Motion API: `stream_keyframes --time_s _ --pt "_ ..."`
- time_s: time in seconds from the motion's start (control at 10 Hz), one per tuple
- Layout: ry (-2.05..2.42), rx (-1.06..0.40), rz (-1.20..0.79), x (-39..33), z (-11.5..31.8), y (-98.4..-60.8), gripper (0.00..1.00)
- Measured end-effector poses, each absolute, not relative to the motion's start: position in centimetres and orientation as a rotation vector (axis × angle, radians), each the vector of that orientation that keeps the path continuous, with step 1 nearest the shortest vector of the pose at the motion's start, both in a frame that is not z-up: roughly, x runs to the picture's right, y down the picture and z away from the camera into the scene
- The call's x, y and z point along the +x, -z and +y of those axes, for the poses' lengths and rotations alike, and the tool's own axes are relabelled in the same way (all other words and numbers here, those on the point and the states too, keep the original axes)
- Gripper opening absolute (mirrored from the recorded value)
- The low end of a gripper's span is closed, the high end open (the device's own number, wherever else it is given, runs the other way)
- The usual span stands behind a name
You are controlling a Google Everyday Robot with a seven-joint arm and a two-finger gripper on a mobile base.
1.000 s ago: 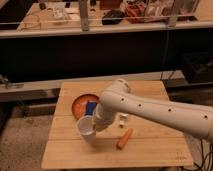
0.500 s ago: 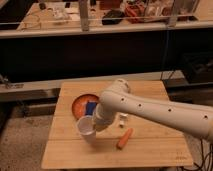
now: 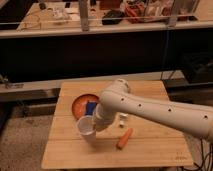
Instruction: Pick up the ceramic cup
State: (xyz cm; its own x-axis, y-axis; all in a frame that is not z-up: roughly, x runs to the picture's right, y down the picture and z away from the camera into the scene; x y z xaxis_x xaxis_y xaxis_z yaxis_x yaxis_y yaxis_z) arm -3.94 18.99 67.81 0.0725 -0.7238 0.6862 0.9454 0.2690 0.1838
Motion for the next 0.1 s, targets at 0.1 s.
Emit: stream_keyframes --time_s 0.1 --pt "1.292 -0.35 -0.777 -3.94 18.99 -67.81 0.0"
